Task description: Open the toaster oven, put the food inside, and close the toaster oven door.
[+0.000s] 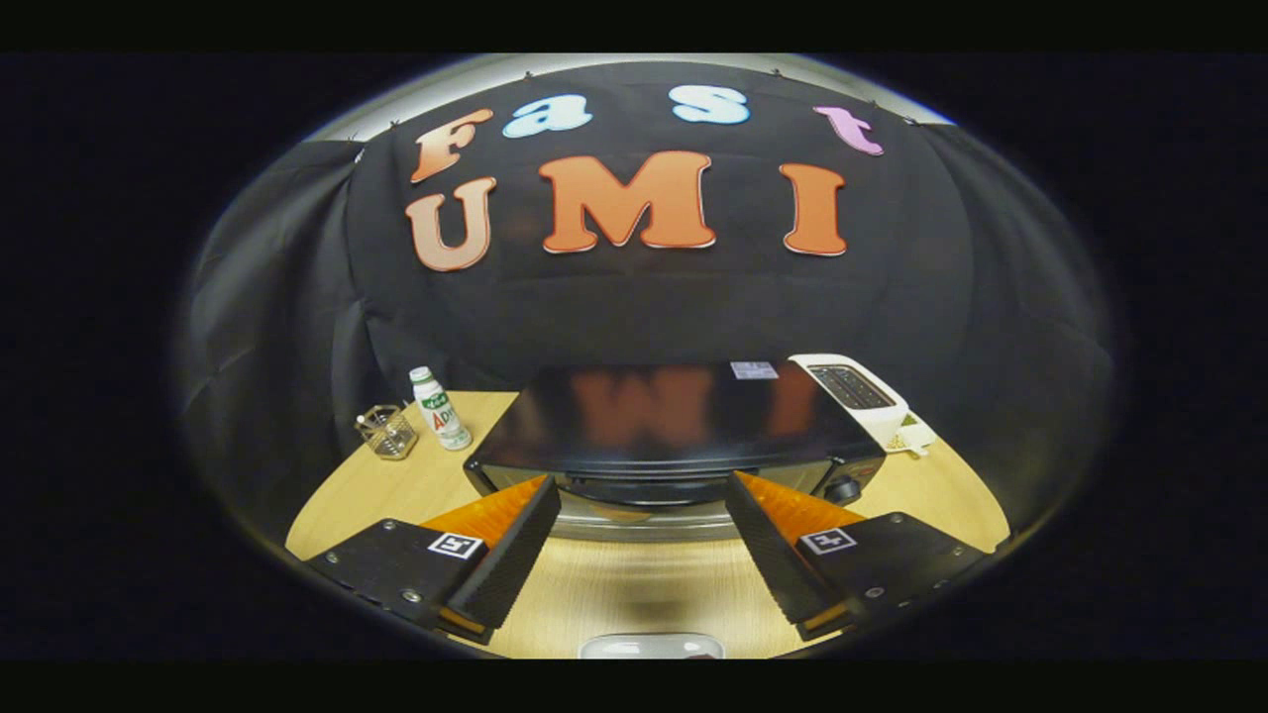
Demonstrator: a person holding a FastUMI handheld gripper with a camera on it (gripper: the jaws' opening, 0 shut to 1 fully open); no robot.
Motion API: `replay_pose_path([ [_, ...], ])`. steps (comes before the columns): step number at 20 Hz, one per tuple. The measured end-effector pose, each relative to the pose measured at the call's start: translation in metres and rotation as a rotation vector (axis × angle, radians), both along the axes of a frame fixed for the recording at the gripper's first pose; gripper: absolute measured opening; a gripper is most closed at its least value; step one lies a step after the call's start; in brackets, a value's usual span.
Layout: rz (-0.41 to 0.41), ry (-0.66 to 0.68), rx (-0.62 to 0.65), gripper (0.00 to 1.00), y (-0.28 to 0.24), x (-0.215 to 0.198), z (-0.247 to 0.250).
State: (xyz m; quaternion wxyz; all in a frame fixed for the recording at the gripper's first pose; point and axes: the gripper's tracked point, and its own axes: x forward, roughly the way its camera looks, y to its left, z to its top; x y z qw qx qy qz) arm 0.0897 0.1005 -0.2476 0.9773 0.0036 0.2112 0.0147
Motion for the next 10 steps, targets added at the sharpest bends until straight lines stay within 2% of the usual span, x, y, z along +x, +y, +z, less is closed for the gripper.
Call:
replay_pose_path([
  [10, -0.035, -0.208, 0.009, 1.0, 0.002, -0.036, 0.13],
])
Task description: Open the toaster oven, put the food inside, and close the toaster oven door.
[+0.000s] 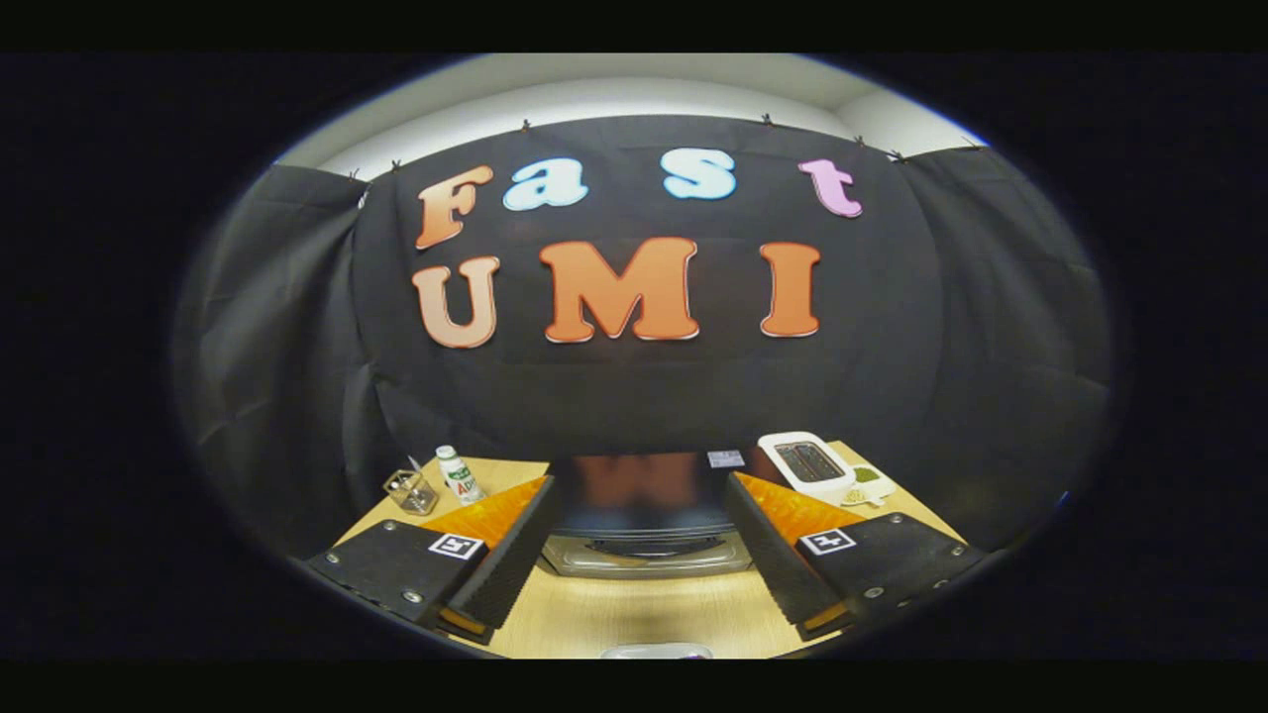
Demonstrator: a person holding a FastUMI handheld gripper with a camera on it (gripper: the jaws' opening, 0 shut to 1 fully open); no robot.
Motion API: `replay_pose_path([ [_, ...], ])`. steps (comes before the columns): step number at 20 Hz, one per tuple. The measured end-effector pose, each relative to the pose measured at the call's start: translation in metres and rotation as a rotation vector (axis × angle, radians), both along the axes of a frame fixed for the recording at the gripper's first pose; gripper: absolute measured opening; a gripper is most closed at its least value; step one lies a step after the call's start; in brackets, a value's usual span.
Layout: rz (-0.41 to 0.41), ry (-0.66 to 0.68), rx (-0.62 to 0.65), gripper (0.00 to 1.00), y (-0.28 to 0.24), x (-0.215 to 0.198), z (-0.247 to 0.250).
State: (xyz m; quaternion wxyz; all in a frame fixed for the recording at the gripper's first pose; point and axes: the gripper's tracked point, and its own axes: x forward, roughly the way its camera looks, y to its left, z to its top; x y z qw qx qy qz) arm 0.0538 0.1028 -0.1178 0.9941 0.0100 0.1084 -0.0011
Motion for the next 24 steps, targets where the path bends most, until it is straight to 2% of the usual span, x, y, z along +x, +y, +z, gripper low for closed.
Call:
replay_pose_path([
  [9, 0.009, 0.006, 0.009, 1.0, 0.028, -0.03, -0.001],
  [24, -0.005, 0.025, -0.03, 1.0, 0.03, -0.03, -0.004],
])
